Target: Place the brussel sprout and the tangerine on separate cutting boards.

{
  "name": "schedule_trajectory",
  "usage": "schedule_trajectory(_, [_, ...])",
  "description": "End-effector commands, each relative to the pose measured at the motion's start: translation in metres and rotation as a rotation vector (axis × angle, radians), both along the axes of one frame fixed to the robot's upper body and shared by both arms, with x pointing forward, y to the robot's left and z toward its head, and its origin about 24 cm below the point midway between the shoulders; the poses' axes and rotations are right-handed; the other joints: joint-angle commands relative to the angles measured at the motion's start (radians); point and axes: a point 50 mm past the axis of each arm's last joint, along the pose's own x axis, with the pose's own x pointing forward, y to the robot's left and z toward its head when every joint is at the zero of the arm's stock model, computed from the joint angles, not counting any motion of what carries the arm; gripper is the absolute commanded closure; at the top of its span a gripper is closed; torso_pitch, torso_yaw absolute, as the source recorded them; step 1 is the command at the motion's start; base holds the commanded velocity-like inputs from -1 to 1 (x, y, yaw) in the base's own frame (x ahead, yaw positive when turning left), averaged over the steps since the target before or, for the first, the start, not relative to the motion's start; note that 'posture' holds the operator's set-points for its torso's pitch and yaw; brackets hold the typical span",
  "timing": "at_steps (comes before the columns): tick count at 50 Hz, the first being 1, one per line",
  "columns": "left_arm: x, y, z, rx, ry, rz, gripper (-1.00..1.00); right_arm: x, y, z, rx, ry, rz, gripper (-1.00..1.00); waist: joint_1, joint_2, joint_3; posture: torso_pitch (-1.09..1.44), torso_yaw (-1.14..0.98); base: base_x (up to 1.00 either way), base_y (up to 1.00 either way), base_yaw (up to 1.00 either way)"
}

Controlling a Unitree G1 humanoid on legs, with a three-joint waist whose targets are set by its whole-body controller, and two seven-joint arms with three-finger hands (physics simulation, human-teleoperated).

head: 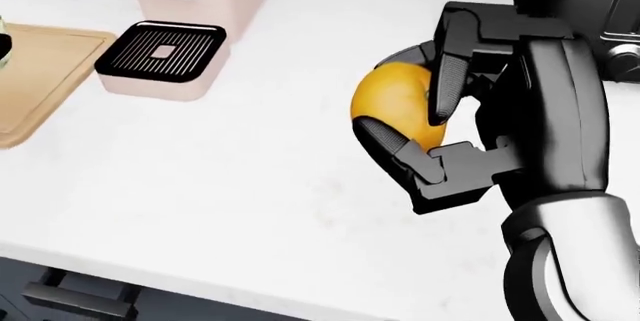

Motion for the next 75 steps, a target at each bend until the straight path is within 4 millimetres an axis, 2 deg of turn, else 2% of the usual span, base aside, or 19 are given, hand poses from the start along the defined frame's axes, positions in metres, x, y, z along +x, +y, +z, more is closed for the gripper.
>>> schedule_trajectory(1, [0.001, -0.003, 0.033, 0.044, -0.139, -0.008, 1.00, -0.006, 0.001, 0.013, 0.005, -0.084, 0.007, 1.00, 0.001, 0.006, -0.028, 0.00, 0.37, 0.00, 0.00, 0.00])
schedule_trajectory(14, [0.019, -0.024, 0.031, 0.045, -0.140, -0.006, 1.00, -0.004, 0.001, 0.016, -0.004, -0.084, 0.006, 1.00, 0.009, -0.003, -0.031, 0.00, 0.37, 0.00, 0.00, 0.00])
schedule_trajectory(20, [0.023, -0.033, 0.026, 0.111, -0.155, 0.052, 1.00, -0.004, 0.000, 0.014, -0.003, -0.083, 0.005, 1.00, 0.009, -0.004, -0.032, 0.00, 0.37, 0.00, 0.00, 0.00])
schedule_trajectory(32, [0.021, -0.028, 0.014, 0.203, -0.127, 0.213, 1.00, -0.009, -0.003, 0.014, -0.002, -0.084, -0.004, 1.00, 0.005, -0.002, -0.034, 0.00, 0.37, 0.00, 0.00, 0.00])
schedule_trajectory(49, [0.026, -0.042, -0.003, 0.189, -0.099, 0.192, 1.00, -0.012, -0.004, 0.016, -0.006, -0.088, -0.009, 1.00, 0.008, -0.002, -0.037, 0.00, 0.37, 0.00, 0.00, 0.00])
schedule_trajectory(63, [0.024, -0.038, -0.015, 0.194, -0.052, 0.252, 1.00, -0.015, -0.007, 0.015, -0.011, -0.086, -0.019, 1.00, 0.006, -0.004, -0.039, 0.00, 0.37, 0.00, 0.00, 0.00])
schedule_trajectory(65, [0.024, -0.038, -0.017, 0.196, -0.045, 0.253, 0.71, -0.015, -0.008, 0.015, -0.010, -0.085, -0.020, 1.00, 0.007, -0.004, -0.039, 0.00, 0.37, 0.00, 0.00, 0.00])
schedule_trajectory(67, [0.024, -0.038, -0.018, 0.197, -0.044, 0.259, 0.62, -0.016, -0.008, 0.015, -0.011, -0.085, -0.023, 1.00, 0.007, -0.004, -0.039, 0.00, 0.37, 0.00, 0.00, 0.00])
schedule_trajectory(70, [0.023, -0.037, -0.019, 0.198, -0.040, 0.263, 0.38, -0.016, -0.008, 0.015, -0.011, -0.084, -0.022, 1.00, 0.008, -0.005, -0.040, 0.00, 0.37, 0.00, 0.00, 0.00])
schedule_trajectory(74, [0.023, -0.036, -0.020, 0.198, -0.034, 0.268, 0.33, -0.015, -0.007, 0.017, -0.015, -0.087, -0.020, 1.00, 0.007, -0.005, -0.040, 0.00, 0.37, 0.00, 0.00, 0.00])
schedule_trajectory(75, [0.023, -0.036, -0.020, 0.200, -0.031, 0.269, 0.25, -0.015, -0.007, 0.018, -0.014, -0.086, -0.021, 1.00, 0.008, -0.005, -0.040, 0.00, 0.37, 0.00, 0.00, 0.00])
